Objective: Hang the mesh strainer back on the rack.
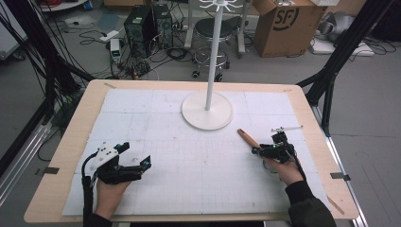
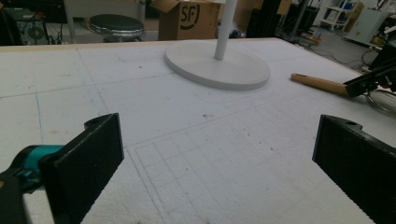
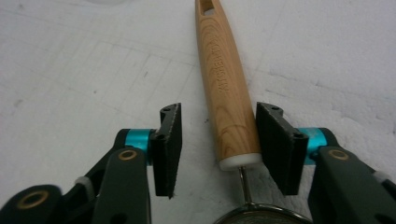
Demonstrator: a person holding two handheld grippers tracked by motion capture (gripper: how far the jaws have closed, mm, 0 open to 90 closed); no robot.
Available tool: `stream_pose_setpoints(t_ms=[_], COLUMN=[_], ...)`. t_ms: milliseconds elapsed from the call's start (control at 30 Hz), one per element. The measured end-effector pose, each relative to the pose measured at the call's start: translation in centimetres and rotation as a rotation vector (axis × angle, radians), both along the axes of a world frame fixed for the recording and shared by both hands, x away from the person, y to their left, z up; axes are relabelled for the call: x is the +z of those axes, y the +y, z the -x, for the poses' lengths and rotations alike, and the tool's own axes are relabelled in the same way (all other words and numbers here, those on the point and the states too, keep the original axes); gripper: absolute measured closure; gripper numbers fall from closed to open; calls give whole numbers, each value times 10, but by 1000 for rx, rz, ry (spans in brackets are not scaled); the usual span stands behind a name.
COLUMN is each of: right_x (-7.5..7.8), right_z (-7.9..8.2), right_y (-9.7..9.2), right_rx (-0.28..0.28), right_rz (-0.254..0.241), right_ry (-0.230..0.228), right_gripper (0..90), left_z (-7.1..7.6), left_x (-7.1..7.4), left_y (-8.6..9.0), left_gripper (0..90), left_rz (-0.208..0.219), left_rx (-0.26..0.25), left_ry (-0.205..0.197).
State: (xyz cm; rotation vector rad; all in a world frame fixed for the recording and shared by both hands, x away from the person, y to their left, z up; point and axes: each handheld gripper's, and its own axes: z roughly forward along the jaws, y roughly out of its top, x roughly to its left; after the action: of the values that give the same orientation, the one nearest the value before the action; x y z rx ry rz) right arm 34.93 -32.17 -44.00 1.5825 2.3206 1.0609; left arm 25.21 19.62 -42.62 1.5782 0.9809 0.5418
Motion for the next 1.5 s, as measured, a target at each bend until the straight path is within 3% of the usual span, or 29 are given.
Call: stream_pose_setpoints(t_ms=[333,733,1000,1200,1500], right_x=[4,6,10,11,15], right_z=[2,1,-6,-6,-11], right_y=[18,25,28,29,36], right_rx=[35,55,86,85,99], right_rz=[186,269,300,306,364], right_ry=[-28,-35,17,20,62], right_gripper=[568,595,613,674,685], left_z=[0,0,0,0,1], left_x=[0,0,-1,0,0], left_y=[0,-2,-2,-1,-1], left_gripper=[25,25,25,25,25], left_rz=[2,-5,-4,-1,0], left_rx=[0,0,-3,-1,-2], left_ry=[0,1,2,-2,-1])
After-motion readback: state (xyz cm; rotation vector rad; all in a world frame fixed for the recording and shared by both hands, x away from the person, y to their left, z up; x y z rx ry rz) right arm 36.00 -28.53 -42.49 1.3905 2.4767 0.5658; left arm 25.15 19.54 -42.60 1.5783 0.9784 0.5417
